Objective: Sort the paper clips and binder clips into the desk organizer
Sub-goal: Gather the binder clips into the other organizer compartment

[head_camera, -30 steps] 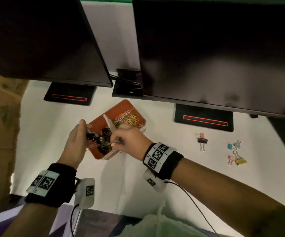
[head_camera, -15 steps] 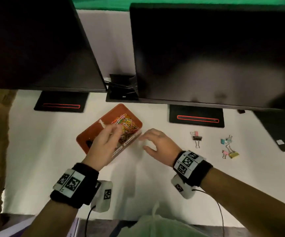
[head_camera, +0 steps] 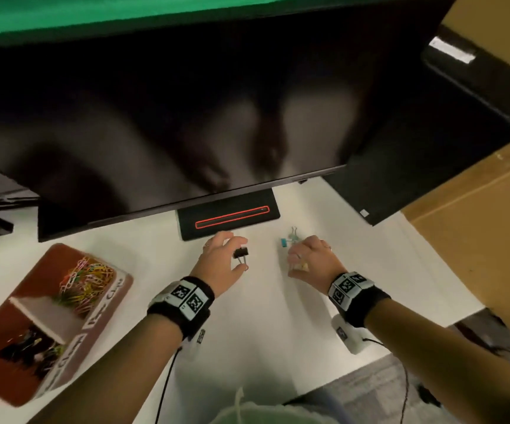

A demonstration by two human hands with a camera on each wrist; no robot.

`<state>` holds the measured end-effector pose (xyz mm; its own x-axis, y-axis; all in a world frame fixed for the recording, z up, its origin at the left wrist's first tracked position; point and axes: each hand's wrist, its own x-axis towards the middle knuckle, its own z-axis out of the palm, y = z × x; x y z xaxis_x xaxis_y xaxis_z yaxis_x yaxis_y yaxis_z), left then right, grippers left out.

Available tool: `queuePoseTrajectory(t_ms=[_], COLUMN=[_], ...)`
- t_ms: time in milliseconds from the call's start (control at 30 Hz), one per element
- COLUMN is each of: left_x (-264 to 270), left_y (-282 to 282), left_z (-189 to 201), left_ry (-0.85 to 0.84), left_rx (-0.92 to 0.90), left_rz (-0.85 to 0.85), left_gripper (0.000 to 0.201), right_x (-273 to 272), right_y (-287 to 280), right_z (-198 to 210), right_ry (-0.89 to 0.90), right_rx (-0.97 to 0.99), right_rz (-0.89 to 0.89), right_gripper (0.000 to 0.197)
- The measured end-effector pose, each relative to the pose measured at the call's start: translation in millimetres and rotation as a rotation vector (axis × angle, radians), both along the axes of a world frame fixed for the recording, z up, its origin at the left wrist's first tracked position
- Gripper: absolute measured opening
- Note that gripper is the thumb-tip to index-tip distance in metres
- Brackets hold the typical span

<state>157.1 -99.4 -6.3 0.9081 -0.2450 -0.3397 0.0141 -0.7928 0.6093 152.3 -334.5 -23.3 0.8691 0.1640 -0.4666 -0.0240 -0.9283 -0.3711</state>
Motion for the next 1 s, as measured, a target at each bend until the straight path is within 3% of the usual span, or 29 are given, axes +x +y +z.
queuePoseTrajectory(t_ms=[233, 367, 600, 1000], left_x=[15.7, 15.8, 15.1, 20.8], left_y=[-17.8, -20.2, -27.3, -43.1], left_z=[-27.5, -33.0, -31.9, -19.3], left_ry=[0.032, -0.002, 0.114, 0.165], left_rx=[0.132, 0.088, -0.024, -0.104], left_rz=[-0.008, 0.080, 0.239, 0.175], left_gripper=[0.039, 0.027, 0.028, 0.024], right_x=[3.8, 11.2, 21.2, 67.4], right_y=[-0.6, -3.3, -11.6, -47.5], right_z=[-19.0, -19.7, -21.4, -7.1], right_ry=[-0.001, 0.044, 0.015, -0.026], right_rx=[0.183, 0.270, 0.325, 0.375], right_rz=[0.080, 0.138, 0.283, 0.093], right_gripper=[0.026, 0.015, 0.005, 0.010])
